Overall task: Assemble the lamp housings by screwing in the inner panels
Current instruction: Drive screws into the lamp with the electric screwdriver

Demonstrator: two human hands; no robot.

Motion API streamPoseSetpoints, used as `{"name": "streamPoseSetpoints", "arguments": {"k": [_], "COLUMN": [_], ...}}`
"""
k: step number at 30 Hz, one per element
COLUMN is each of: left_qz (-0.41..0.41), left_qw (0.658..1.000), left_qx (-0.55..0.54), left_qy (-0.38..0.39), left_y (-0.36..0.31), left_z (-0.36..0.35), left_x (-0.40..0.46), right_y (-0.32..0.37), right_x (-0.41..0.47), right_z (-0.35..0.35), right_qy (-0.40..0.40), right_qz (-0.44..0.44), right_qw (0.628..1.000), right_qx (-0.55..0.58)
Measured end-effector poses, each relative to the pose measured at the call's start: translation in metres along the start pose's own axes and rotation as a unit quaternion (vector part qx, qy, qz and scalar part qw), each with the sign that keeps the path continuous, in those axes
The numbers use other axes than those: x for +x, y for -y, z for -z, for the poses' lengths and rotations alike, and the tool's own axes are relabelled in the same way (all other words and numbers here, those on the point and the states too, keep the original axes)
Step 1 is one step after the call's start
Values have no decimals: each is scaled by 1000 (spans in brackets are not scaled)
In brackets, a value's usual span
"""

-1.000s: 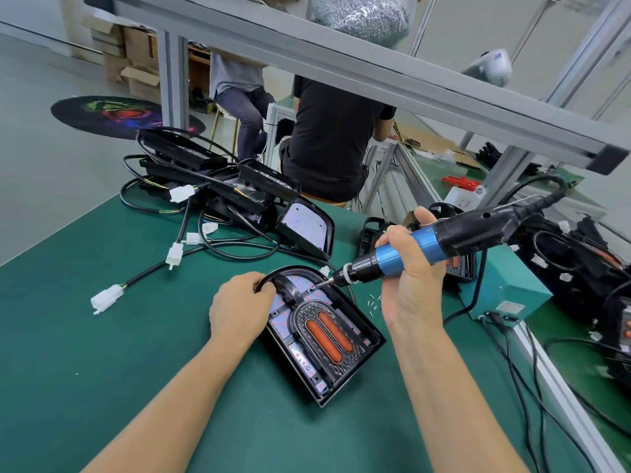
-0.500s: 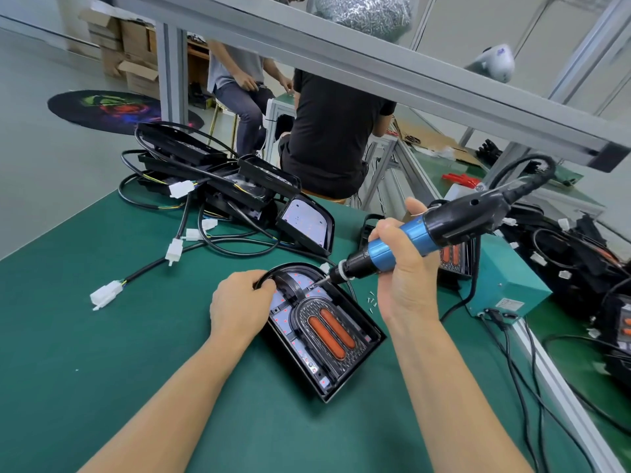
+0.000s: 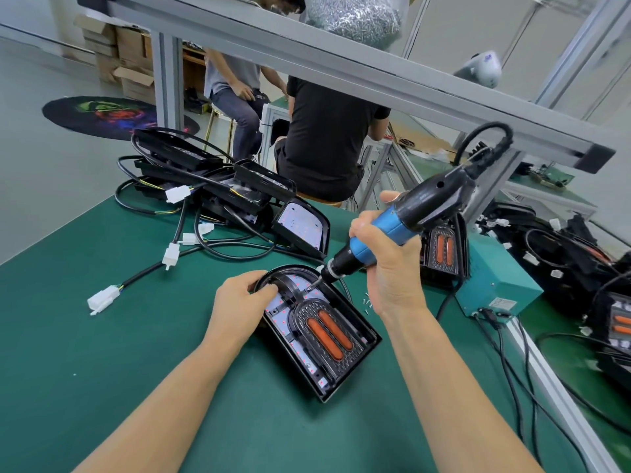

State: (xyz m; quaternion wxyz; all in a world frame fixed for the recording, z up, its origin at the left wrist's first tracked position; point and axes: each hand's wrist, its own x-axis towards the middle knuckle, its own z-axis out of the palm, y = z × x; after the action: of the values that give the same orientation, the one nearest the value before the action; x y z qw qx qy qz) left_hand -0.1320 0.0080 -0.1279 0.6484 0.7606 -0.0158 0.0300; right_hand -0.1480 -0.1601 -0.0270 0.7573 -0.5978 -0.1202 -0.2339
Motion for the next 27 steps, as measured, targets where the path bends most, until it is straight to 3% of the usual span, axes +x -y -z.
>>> {"name": "streamPoseSetpoints", "arguments": {"k": [11, 18, 24, 27], "left_qz": [16, 5, 9, 10], "left_qw": [1000, 1000, 1000, 1000], "left_qx": [-15, -7, -15, -24], "left_qy": [3, -6, -1, 3], "left_y": [0, 4, 6, 4], "left_z": [-2, -1, -1, -1], "left_x": [-2, -2, 0, -2], "right_y": [-6, -9, -6, -6], "right_x": [-6, -7, -7, -5], "right_z": [-4, -13, -5, -4], "right_qy": [-18, -104, -10, -17], "right_qz": [17, 26, 14, 7], "right_qw": [1000, 994, 1000, 1000], "right_qx": [12, 34, -3, -14]}}
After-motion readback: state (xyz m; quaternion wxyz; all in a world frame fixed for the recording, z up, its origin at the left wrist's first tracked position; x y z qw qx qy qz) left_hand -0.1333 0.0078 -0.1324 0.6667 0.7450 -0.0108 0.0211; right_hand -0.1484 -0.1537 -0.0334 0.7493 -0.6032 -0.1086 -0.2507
